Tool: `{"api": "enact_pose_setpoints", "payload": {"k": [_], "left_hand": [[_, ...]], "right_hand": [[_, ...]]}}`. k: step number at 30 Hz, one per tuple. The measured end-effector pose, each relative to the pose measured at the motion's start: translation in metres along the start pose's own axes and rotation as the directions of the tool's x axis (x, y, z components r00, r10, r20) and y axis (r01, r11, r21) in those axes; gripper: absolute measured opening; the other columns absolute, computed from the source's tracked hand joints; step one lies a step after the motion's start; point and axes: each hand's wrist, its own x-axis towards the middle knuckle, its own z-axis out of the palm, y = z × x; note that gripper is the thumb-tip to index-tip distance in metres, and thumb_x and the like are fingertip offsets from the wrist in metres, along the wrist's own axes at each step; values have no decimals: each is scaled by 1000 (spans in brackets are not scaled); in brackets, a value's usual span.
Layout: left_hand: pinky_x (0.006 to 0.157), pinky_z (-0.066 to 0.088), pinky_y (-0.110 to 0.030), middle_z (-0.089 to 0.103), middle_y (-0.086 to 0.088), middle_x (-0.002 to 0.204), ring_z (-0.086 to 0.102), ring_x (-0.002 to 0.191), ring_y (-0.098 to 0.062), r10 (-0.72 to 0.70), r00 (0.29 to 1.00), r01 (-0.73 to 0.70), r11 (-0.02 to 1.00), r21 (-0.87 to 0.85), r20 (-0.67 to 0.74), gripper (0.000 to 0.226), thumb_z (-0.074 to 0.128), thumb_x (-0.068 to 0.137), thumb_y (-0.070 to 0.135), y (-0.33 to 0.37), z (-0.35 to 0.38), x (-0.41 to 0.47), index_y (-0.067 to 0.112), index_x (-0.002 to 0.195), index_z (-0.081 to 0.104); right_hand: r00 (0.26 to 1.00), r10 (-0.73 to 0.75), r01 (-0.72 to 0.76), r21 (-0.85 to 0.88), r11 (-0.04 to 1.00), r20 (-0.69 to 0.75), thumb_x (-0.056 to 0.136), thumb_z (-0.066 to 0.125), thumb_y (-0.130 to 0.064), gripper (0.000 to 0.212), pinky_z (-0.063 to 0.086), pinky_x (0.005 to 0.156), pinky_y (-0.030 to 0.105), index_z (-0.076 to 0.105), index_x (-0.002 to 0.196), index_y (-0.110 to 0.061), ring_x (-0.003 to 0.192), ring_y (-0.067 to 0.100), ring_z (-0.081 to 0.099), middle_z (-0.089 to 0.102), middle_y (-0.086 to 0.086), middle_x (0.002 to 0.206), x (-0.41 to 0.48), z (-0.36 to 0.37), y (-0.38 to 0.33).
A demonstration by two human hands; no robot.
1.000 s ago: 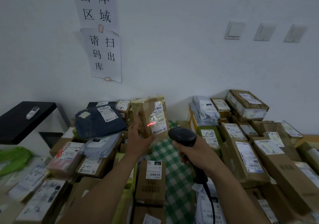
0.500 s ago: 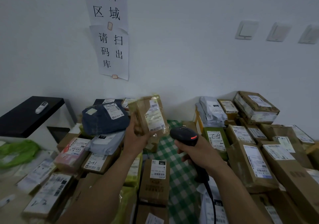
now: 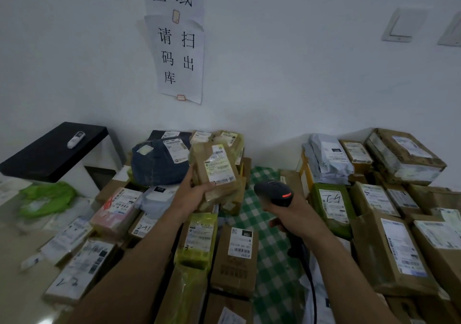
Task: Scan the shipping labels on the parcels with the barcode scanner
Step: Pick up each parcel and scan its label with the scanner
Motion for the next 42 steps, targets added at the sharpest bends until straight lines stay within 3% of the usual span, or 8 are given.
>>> {"api": "enact_pose_setpoints", "payload": {"k": [11,15,18,23,27,33,37,42], "left_hand": [[118,36,-42,58,14,131,53,123,-15,-234,942,167,948,271,241,69,70,95,27,-17,47,87,48,151,36],[118,38,-47,59,3,146,56,130,-23,-283,937,217,932,292,207,59,60,98,33,-40,58,120,39,153,42],[114,41,-43,56,-1,148,53,133,-28,-236,967,190,918,348,96,50,49,103,49,-55,62,131,33,151,46],[106,41,-42,38,-11,153,41,139,-34,81,993,-23,853,521,-90,57,54,100,28,-65,78,123,24,153,32],[123,18,-55,1,-5,171,-1,157,-30,1,993,-94,590,802,116,107,63,80,79,-62,96,112,32,163,15],[117,33,-59,21,-6,166,14,153,-33,86,979,-204,517,831,187,82,72,87,47,-66,89,128,31,157,33],[122,15,-65,27,1,166,15,155,-33,104,965,-263,422,868,242,69,76,87,30,-57,77,139,31,148,45],[125,3,-64,11,1,172,4,158,-29,9,966,-233,460,857,258,94,77,85,40,-61,81,129,30,161,23]], "right_hand": [[993,122,-121,11,993,-10,90,78,-42,29,53,61,21,60,111,-47,72,11,76,72,-11,108,71,-9,26],[986,162,-162,33,986,-24,91,79,-36,30,51,54,16,65,118,-37,70,11,74,74,-5,107,88,-12,37],[980,195,-192,47,980,-47,91,80,-35,45,51,53,16,63,132,-29,73,13,72,74,-1,114,94,-15,42],[978,195,-193,41,980,-71,92,79,-31,46,50,51,14,63,134,-27,79,15,70,73,-2,113,95,-18,46],[974,207,-205,33,978,-86,91,79,-31,47,49,51,14,63,135,-26,79,14,70,73,-1,113,93,-20,45],[973,212,-211,25,977,-88,90,80,-37,46,53,57,20,65,133,-31,68,12,74,76,-4,110,92,-23,44],[976,199,-196,42,980,-85,90,80,-36,44,54,60,21,65,131,-33,69,11,74,75,-4,110,90,-26,42],[979,186,-183,42,982,-83,90,79,-38,41,54,64,26,64,127,-38,66,11,71,76,-5,102,84,-30,44]]}}
